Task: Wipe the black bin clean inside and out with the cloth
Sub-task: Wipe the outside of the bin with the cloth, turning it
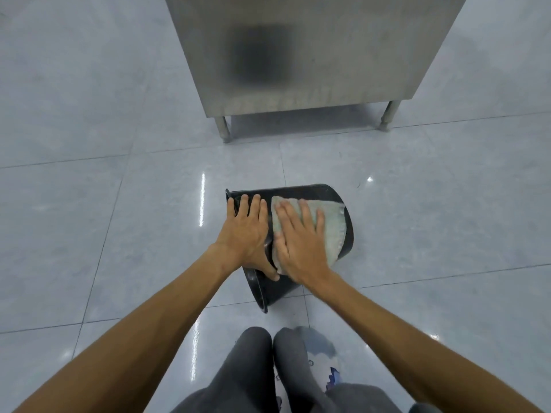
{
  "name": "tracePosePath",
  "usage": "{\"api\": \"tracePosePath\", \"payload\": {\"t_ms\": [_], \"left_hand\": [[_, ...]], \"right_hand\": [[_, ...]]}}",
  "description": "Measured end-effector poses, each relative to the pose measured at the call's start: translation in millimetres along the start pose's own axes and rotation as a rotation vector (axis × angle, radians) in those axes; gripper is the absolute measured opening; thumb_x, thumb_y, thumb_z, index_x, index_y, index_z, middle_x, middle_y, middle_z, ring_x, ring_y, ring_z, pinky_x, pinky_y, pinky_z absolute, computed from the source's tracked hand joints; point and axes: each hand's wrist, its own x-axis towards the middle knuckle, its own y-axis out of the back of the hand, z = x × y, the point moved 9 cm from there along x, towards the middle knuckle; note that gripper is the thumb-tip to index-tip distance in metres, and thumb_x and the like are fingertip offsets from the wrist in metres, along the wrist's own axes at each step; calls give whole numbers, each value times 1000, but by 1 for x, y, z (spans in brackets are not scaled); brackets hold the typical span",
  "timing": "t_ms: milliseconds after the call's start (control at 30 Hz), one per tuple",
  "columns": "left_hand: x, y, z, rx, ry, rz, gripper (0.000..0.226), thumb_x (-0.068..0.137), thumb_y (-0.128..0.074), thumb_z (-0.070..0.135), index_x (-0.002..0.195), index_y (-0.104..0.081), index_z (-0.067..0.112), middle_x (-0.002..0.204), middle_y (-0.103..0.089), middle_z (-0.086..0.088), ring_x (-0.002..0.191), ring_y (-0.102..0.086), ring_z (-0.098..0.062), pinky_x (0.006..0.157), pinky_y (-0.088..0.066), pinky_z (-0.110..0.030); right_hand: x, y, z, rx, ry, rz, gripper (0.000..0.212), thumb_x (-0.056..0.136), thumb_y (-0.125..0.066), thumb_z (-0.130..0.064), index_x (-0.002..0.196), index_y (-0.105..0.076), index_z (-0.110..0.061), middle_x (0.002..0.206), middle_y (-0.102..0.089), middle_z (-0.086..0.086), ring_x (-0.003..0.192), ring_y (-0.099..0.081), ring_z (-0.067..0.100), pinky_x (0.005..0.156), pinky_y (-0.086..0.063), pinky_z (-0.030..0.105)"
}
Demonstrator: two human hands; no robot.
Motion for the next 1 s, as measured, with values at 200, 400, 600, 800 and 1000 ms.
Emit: {"api": "tracePosePath", "payload": {"t_ms": [200,400,600,800,1000], "left_hand": [[-6,1,6,16,-6,12,159,46,-57,99,155,3,-2,164,-1,-24,151,0,-44,119,-8,-65],[-13,3,15,68,8,17,160,47,-56,98,154,4,-4,164,1,-25,150,0,-46,119,-5,-65],[-3,-3,2,23,-36,-5,162,43,-55,100,155,6,-2,165,2,-23,151,2,-44,118,-9,-63],[-2,-1,2,50,-44,0,160,45,-56,99,155,3,-2,165,0,-23,151,1,-44,119,-9,-63],[0,4,3,41,-21,-8,160,45,-57,99,155,1,-2,164,-2,-23,150,-3,-44,118,-12,-65]], "right_hand": [[0,0,2,16,-3,-39,60,102,-25,-39,158,-40,-22,164,-39,-5,156,-25,28,124,-11,61],[65,2,11,-28,-63,-213,62,95,-27,-40,152,-47,-27,156,-50,-8,147,-39,27,120,-15,63],[13,-1,2,-89,72,-61,64,99,-36,-46,159,-39,-23,164,-39,-5,154,-28,30,120,-15,68],[9,4,12,-61,24,53,62,96,-44,-53,152,-48,-28,156,-48,-9,149,-36,30,117,-17,71],[67,8,47,-47,-120,-128,54,102,-24,-49,148,-49,-34,153,-51,-13,144,-41,24,116,-15,69]]}}
